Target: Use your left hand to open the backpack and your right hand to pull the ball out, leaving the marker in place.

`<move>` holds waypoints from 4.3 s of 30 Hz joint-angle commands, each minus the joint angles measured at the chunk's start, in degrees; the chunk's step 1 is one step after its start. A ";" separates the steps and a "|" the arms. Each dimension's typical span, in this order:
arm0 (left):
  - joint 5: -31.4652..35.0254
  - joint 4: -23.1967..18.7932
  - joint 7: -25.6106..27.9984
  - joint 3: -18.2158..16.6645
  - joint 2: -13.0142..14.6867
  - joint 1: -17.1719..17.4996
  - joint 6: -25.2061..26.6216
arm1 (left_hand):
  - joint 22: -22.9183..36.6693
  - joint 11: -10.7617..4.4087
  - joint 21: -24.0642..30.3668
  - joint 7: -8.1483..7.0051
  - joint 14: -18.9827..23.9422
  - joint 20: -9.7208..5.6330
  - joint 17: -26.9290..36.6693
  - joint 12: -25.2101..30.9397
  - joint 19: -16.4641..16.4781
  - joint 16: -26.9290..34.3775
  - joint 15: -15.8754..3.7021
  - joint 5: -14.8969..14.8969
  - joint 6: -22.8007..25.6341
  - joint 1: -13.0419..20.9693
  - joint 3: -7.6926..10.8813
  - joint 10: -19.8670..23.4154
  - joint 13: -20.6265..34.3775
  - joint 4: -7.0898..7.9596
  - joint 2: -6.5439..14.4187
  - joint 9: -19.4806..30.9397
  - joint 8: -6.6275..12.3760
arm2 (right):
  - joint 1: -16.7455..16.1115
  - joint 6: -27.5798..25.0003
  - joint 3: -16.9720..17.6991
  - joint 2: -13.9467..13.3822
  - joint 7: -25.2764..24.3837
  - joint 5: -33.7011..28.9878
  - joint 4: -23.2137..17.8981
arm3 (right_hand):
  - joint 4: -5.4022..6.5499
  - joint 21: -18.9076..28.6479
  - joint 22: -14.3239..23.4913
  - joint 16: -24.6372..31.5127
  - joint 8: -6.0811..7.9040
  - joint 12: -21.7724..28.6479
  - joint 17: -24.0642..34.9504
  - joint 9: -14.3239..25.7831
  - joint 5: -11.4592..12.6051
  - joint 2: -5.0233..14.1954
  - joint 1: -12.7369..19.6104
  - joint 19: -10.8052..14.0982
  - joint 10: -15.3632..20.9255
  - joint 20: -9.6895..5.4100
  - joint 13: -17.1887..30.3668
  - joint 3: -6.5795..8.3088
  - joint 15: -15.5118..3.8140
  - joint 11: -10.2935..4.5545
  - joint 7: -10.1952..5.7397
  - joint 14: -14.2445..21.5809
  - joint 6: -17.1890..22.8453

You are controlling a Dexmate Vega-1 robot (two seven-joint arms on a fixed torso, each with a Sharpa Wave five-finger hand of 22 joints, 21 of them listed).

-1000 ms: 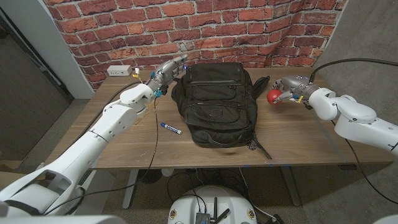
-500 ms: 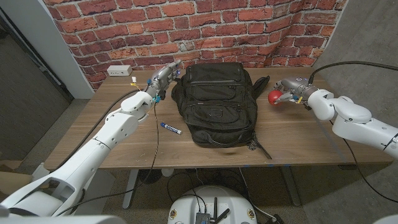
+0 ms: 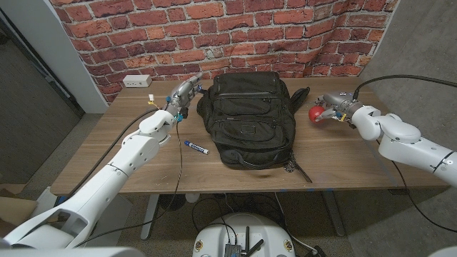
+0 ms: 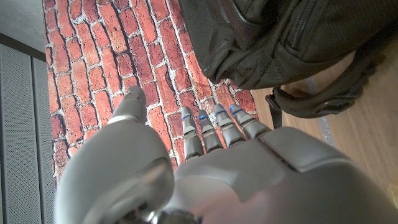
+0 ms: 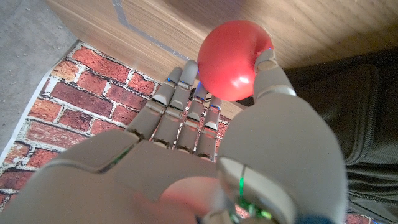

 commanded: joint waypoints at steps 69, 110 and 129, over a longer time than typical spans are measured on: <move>-2.58 8.69 1.53 -1.19 -1.83 -2.00 1.60 | 0.22 -0.37 0.44 -0.52 -0.34 -1.72 0.04 0.69 0.20 0.35 0.23 0.14 0.26 -0.88 0.03 -0.36 0.15 -0.84 1.32 0.11 0.38 | 6.63 1.19 -5.15 3.11 5.52 0.90 6.64 | 0.13 -3.24 -0.54 -11.70 -8.85 -12.17 -1.67 -0.42 0.76 -0.86 -0.69 -8.04 -15.59 1.70 9.55 -3.35 -2.22 -3.51 0.86 -20.86 -18.35; -1.35 5.36 4.24 -1.05 -2.01 0.53 0.79 | 0.22 -0.24 0.31 -0.82 -1.19 -1.88 0.04 0.48 0.20 0.00 0.37 0.11 -0.55 -1.13 0.07 -0.96 0.15 -1.33 1.70 0.09 0.00 | 7.54 13.15 -1.18 -0.01 12.19 12.46 9.57 | 2.30 -4.13 -0.95 -15.30 -10.92 -12.60 -6.72 -0.98 1.30 -3.23 -7.37 -16.33 -29.16 6.98 4.33 -5.73 7.24 2.46 2.28 -32.79 -29.24; 3.04 9.37 4.82 0.75 -4.16 -0.98 -3.54 | 0.27 -0.28 0.04 -1.78 -4.12 -1.98 0.09 0.19 -1.39 -0.21 0.43 -0.05 -3.33 -2.79 -0.52 -3.02 0.17 -0.90 1.87 0.08 -0.29 | 0.32 16.37 5.73 -0.45 3.17 24.48 9.90 | 5.01 -3.34 -1.01 -14.07 -9.82 -11.42 -7.61 -1.19 1.02 -0.17 -12.98 -15.27 -27.54 6.08 2.27 -6.55 6.40 2.43 2.67 -32.31 -27.45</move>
